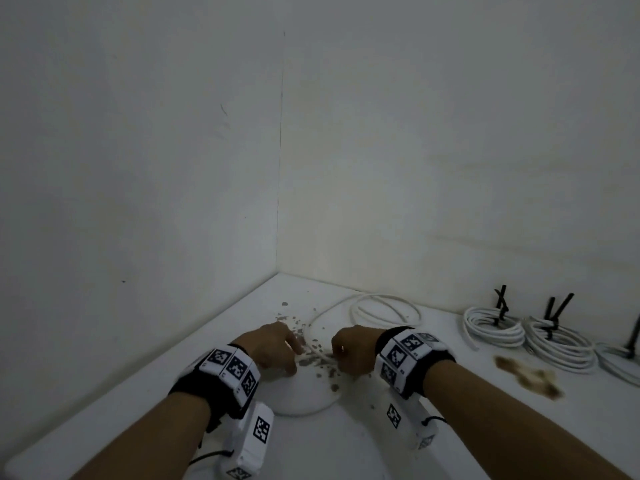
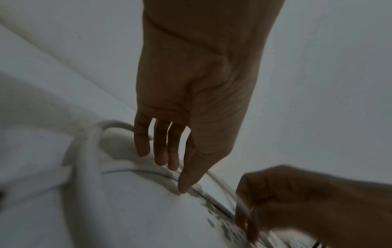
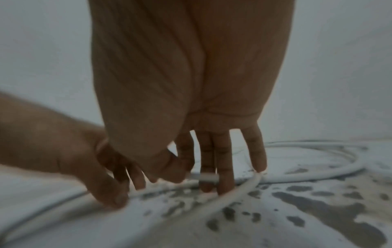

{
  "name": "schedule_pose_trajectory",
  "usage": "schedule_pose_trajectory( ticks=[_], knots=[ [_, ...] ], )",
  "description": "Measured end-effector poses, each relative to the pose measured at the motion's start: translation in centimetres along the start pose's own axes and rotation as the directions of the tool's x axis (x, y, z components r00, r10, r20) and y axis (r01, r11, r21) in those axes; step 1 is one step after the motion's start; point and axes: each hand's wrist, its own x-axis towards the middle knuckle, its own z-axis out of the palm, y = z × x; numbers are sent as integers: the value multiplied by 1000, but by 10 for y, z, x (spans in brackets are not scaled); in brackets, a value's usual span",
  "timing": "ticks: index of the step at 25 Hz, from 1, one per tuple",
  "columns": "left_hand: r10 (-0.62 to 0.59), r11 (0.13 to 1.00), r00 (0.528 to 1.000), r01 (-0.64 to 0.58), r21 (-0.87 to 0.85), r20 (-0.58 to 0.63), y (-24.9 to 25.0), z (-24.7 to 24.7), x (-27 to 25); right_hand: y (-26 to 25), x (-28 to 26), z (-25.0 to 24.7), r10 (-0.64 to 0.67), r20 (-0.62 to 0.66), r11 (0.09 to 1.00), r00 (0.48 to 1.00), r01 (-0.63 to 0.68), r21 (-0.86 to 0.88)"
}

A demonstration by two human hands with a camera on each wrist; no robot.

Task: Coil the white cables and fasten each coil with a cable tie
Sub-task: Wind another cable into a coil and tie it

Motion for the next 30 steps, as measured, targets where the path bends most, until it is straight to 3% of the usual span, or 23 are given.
schedule_pose_trajectory(
  ticks=[2, 4, 6, 8, 10, 13, 15, 16, 17, 18, 19, 20, 21, 22, 23, 28, 30],
  knots=[
    [39, 997, 996, -44, -62, -82, 7, 3, 4, 4, -12, -14, 4, -109, 924, 994, 39, 382],
    [57, 958, 979, -108, -264, -194, 20, 1, 7, 3, -28, -43, 86, -247, 668, 965, 128, 733],
    [32, 897, 954, -159, -413, -298, 38, -6, 12, 4, -51, -79, 133, -345, 409, 929, 265, 873],
    [-3, 833, 921, -213, -511, -389, 58, -15, 18, 5, -81, -112, 75, -431, 170, 899, 415, 894],
    [-17, 749, 903, -273, -604, -430, 80, -27, 26, 10, -114, -136, 24, -527, 17, 850, 526, 850],
    [62, 698, 891, -360, -618, -450, 112, -40, 34, 24, -154, -146, 31, -616, -65, 787, 617, 785],
    [50, 723, 867, -374, -581, -497, 137, -54, 32, 46, -171, -136, 117, -645, -127, 755, 656, 744],
    [18, 687, 852, -391, -612, -524, 146, -64, 28, 60, -174, -126, 175, -633, -158, 754, 656, 738],
    [-8, 598, 841, -429, -677, -541, 158, -76, 22, 76, -176, -113, 232, -603, -153, 764, 640, 753],
    [-16, 459, 833, -485, -744, -553, 169, -91, 16, 91, -177, -98, 286, -556, -83, 781, 598, 797],
    [13, 296, 830, -536, -791, -558, 181, -106, 9, 106, -176, -82, 344, -492, 69, 800, 501, 863],
    [80, 148, 829, -560, -815, -554, 195, -119, 1, 119, -173, -65, 390, -423, 279, 818, 333, 901],
    [169, 48, 819, -562, -826, -548, 208, -129, -8, 127, -168, -51, 431, -362, 464, 826, 141, 875],
    [264, -2, 802, -555, -832, -535, 223, -134, -17, 131, -162, -41, 461, -325, 561, 825, 13, 828],
    [346, -23, 786, -539, -842, -513, 236, -135, -25, 130, -155, -38, 482, -319, 587, 816, -31, 809],
    [601, -68, 731, -354, -933, -322, 271, -107, -48, 112, -125, -50, 459, -440, 591, 772, 104, 800],
    [638, -38, 724, -310, -950, -261, 266, -98, -49, 109, -129, -52, 473, -457, 462, 753, 230, 856]
  ],
)
